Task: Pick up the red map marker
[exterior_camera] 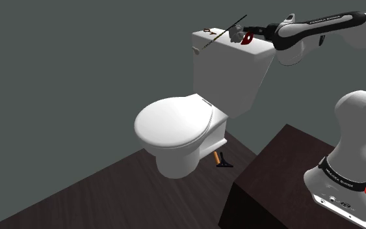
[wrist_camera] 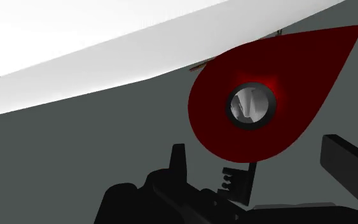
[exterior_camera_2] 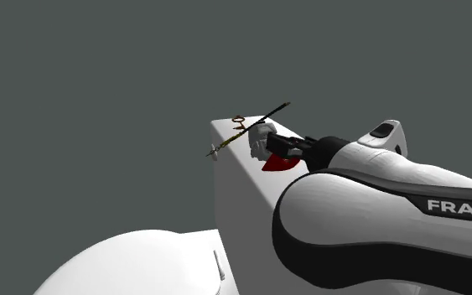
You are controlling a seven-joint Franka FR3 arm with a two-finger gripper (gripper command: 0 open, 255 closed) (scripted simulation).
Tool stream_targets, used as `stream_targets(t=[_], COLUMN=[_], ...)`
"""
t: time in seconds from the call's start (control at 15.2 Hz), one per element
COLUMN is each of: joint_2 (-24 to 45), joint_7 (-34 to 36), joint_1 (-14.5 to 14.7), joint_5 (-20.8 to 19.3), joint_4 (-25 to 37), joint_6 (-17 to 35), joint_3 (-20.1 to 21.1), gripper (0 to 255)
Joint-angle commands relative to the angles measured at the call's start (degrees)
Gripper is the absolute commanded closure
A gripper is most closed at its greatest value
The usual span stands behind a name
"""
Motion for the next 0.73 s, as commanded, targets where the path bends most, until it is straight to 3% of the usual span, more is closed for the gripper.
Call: stream_targets(t=[0.0,0.13,0.2,0.66], joint_2=[-1.37,-1.7,-1.54,-1.54], joint_7=[-0.71,-0.89,-0.82,-0.82], joint_1=[0.97,1.19,1.22,1.23], joint_5=[-1.06,-1.31,-1.17,-1.16], joint_4=[-0.02,-0.08,0.05,0.05], joint_6=[0.83,1.07,0.97,0.98], joint_3=[-1.52,-1.89,-1.77,-1.78], gripper=[0,0,255,255])
